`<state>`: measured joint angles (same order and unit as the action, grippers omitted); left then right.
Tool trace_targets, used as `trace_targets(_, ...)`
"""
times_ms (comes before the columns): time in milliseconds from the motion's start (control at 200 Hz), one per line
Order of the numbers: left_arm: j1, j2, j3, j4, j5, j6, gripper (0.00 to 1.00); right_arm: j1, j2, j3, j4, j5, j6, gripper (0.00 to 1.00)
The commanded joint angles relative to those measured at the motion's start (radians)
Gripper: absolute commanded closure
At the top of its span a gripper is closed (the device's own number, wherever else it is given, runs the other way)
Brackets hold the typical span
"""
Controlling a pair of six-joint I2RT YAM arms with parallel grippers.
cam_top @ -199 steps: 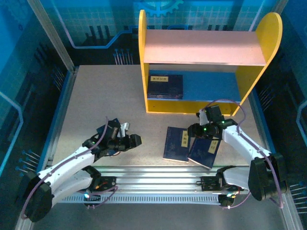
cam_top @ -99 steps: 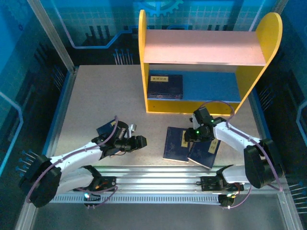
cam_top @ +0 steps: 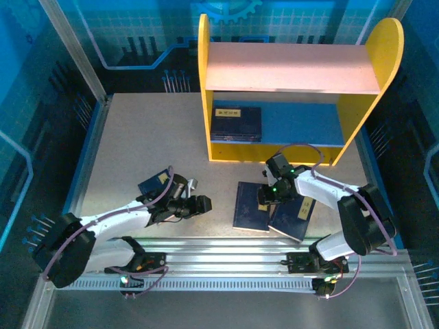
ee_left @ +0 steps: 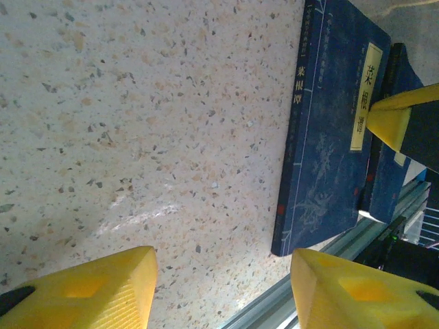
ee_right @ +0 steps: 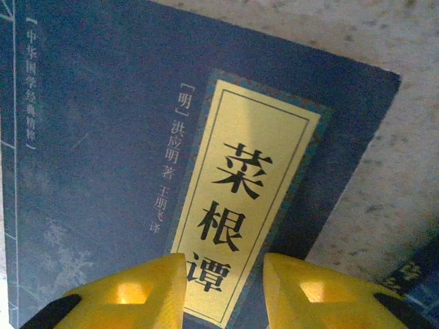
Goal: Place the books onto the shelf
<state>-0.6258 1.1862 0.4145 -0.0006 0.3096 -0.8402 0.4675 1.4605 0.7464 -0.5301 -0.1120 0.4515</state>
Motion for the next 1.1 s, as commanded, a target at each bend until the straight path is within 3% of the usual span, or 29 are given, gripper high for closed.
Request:
trace_targets(0, -0.010, 0.019, 0.026, 0.024, -0.018, 0.001, 0.45, 0.035, 0.029, 0.025, 0.051, -0.051, 0.038, 0.65)
trace_targets(330, -0.008, 0.042, 0.017, 0.020, -0.038, 0.001, 0.45, 0.133, 0.130, 0.093, 0.147, -0.118, 0.101, 0.65)
trace_targets(615, -0.014, 0.047, 0.006, 0.045, -0.027, -0.008, 0.45, 0.132, 0.056, 0.104, 0.035, -0.051, 0.055, 0.63)
trace_targets(1096, -0.088, 0.250, 0.076, 0.182, 0.001, -0.050, 0.45, 0.131, 0.044, 0.023, 0.047, -0.055, 0.053, 0.64)
